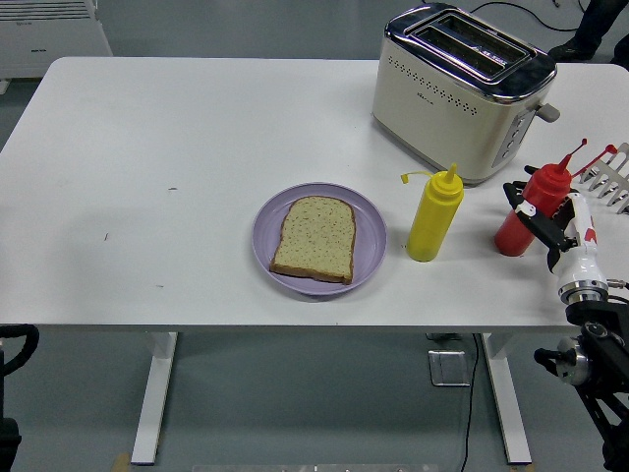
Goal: Pick up the cup,pour liquid into bread,place the cup on the desk
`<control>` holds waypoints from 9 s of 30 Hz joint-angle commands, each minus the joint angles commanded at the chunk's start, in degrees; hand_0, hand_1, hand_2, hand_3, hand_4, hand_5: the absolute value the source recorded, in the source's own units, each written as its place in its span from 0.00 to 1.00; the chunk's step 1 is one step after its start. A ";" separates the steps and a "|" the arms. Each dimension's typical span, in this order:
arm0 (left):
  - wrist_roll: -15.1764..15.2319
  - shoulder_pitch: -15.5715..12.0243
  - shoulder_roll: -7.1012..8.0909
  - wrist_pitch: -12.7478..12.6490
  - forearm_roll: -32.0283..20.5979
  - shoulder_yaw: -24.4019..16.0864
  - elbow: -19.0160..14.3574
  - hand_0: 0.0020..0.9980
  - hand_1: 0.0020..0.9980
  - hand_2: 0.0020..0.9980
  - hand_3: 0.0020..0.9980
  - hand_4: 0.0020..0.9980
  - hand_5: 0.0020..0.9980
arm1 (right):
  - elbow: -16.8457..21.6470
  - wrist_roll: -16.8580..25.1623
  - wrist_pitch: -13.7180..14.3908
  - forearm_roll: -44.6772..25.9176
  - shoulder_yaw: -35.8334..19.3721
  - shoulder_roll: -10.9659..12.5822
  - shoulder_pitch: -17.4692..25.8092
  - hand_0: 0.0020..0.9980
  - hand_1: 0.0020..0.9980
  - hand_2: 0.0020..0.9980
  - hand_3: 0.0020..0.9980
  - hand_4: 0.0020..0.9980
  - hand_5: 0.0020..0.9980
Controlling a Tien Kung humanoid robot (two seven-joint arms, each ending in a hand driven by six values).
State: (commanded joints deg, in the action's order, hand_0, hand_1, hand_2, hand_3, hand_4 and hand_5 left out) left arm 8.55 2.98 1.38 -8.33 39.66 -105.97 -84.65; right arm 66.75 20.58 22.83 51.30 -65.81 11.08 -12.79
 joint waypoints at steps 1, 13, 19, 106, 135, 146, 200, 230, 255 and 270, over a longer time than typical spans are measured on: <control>0.01 -0.02 0.01 -0.01 -0.02 0.01 0.02 0.76 0.78 0.79 0.68 0.64 1.00 | -0.25 0.56 0.58 -0.72 0.10 -0.14 -0.24 0.30 0.30 0.36 0.38 0.83 0.24; 0.09 -0.24 -0.02 -0.08 -0.08 0.04 0.08 0.76 0.78 0.79 0.68 0.64 1.00 | -3.99 4.96 3.46 -6.21 1.27 -2.10 -2.70 0.09 0.15 0.26 0.28 0.81 0.23; 0.11 -0.32 -0.05 -0.09 -0.05 0.17 0.07 0.76 0.78 0.79 0.68 0.64 1.00 | -4.26 6.24 3.56 -7.68 1.75 -2.35 -3.12 0.08 0.14 0.25 0.28 0.79 0.22; 0.16 -0.49 -0.32 -0.17 -0.13 -1.05 -0.01 0.76 0.77 0.78 0.67 0.64 1.00 | 12.83 -28.46 -1.44 78.70 38.11 20.25 -41.46 0.10 0.19 0.35 0.41 0.65 0.14; 0.15 -0.41 -0.40 -0.14 -0.09 -1.16 0.01 0.75 0.77 0.78 0.67 0.64 1.00 | 10.75 -31.52 -4.87 78.70 42.46 14.01 -47.13 0.13 0.24 0.38 0.43 0.57 0.04; 0.17 -0.39 -0.38 -0.15 -0.13 -1.21 0.04 0.76 0.77 0.78 0.67 0.64 1.00 | 9.45 -32.63 -4.70 78.70 40.97 13.59 -46.96 0.14 0.26 0.38 0.43 0.55 0.03; 0.17 -0.69 -0.17 -0.27 -0.12 0.17 0.04 0.76 0.77 0.78 0.67 0.64 1.00 | 18.53 -7.61 11.51 4.46 -7.84 6.02 -8.54 0.17 0.29 0.38 0.42 0.54 0.07; 0.15 -0.27 -0.10 -0.26 -0.14 0.17 0.11 0.76 0.77 0.78 0.67 0.64 1.00 | 4.86 16.40 14.15 -8.81 8.00 4.57 -2.80 0.25 0.29 0.38 0.41 0.54 0.09; 0.21 -0.21 -0.17 -0.26 -0.07 -0.08 0.09 0.75 0.77 0.78 0.67 0.64 1.00 | -5.64 16.40 14.15 -12.36 16.08 0.19 -7.68 0.26 0.29 0.38 0.42 0.54 0.10; 0.23 -0.28 -0.19 -0.28 -0.06 -0.06 0.11 0.76 0.77 0.78 0.67 0.64 1.00 | -7.63 16.40 14.15 -12.75 16.14 -0.17 -7.93 0.28 0.32 0.38 0.42 0.55 0.10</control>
State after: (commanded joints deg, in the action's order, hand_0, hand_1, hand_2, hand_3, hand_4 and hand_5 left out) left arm 8.78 2.70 1.19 -8.62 39.60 -106.03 -84.55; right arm 59.11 36.98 36.98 38.56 -49.66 10.91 -20.73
